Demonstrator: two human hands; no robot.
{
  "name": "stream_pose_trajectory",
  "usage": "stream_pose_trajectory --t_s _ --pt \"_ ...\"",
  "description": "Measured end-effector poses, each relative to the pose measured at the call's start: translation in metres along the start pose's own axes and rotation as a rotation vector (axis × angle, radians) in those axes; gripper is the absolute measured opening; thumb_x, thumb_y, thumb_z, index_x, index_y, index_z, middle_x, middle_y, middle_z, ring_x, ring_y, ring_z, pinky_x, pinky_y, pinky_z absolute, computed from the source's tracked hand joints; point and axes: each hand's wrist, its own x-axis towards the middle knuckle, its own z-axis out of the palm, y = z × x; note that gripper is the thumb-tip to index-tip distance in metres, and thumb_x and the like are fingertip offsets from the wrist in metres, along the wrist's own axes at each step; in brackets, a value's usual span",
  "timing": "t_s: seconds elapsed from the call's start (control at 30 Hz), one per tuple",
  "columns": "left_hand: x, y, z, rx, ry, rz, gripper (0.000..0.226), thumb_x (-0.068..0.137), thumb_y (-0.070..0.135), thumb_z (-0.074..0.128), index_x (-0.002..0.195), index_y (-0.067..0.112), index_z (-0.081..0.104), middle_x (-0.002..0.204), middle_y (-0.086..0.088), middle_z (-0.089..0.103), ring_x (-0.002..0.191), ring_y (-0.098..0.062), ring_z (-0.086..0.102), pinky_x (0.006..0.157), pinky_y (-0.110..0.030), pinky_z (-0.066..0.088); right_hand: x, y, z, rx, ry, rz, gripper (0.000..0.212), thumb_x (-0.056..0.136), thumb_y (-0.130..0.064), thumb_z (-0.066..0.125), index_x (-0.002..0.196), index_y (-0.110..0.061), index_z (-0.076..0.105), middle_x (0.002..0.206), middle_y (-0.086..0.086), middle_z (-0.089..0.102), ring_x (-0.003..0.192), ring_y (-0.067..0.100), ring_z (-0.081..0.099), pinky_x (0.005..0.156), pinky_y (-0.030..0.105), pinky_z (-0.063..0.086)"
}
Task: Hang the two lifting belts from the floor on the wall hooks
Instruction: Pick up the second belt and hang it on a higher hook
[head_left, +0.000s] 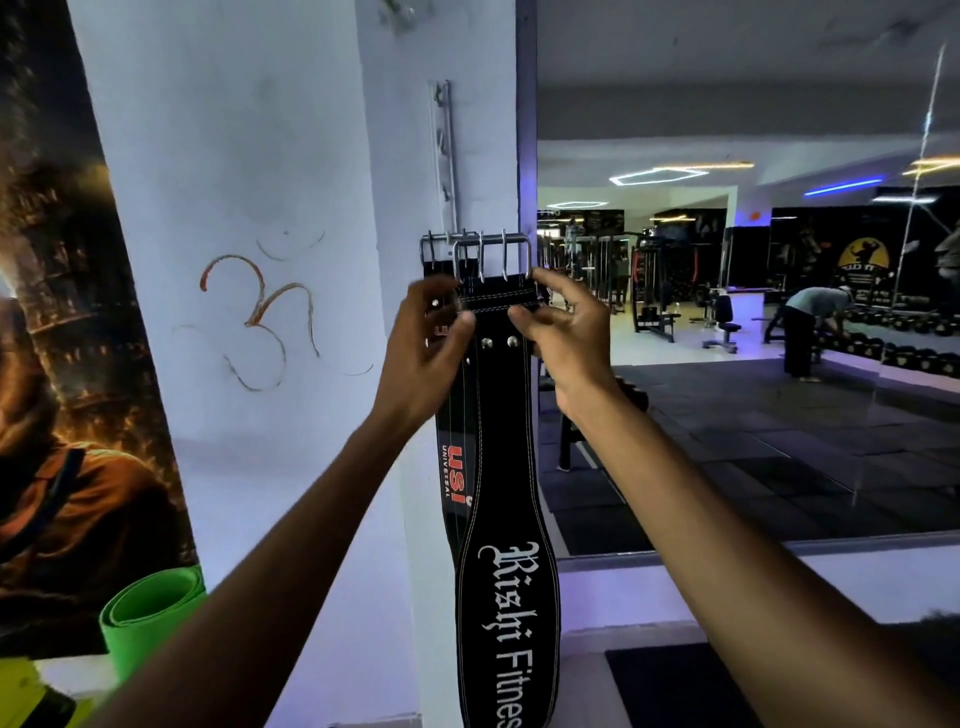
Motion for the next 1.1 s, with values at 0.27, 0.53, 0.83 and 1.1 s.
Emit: stream_pose_trajectory --t_s 0.27,0.53,0.83,1.1 --pt "0.033 0.001 0.013 -0.073 -0.008 -0.088 0.039 0.093 0.02 0.067 0.132 0.017 0.062 0.115 -0.002 0.07 0.098 -0.013 0.067 0.08 -0.026 0.057 0.007 -0.005 -0.019 0.04 -0.088 0.052 0.047 0.083 0.0 0.071 0.124 -0.019 0.061 0.085 0.015 0.072 0.071 0.013 0.069 0.064 0.025 0.057" --pt "0.043 0.005 0.039 -0.083 0.04 -0.116 0.027 0.088 0.005 0.07 0.112 0.017 0.072 0.111 -0.006 0.073 0.099 -0.014 0.068 0.083 -0.036 0.061 0.031 0.007 -0.042 -0.26 -0.12 -0.106 0.061 0.08 -0.024 0.075 0.13 -0.041 0.045 0.09 0.005 0.07 0.085 0.021 0.067 0.085 0.046 0.057" --pt "0.052 -0.01 0.065 -0.057 0.141 -0.123 0.03 0.086 -0.008 0.064 0.115 0.0 0.068 0.109 -0.007 0.072 0.088 -0.012 0.068 0.079 -0.018 0.054 0.073 0.002 -0.058 -0.285 -0.336 -0.299 0.025 0.089 -0.014 0.068 0.114 -0.013 0.067 0.113 -0.001 0.064 0.083 0.017 0.073 0.051 0.029 0.061" --pt "0.087 -0.054 0.059 -0.096 0.153 -0.116 0.029 0.085 -0.007 0.065 0.104 0.015 0.067 0.102 0.0 0.071 0.093 -0.02 0.068 0.066 -0.032 0.056 0.128 0.048 -0.024 -0.17 -0.294 -0.343 0.02 0.087 -0.014 0.07 0.107 -0.012 0.07 0.101 -0.002 0.068 0.075 0.009 0.069 0.044 0.024 0.056"
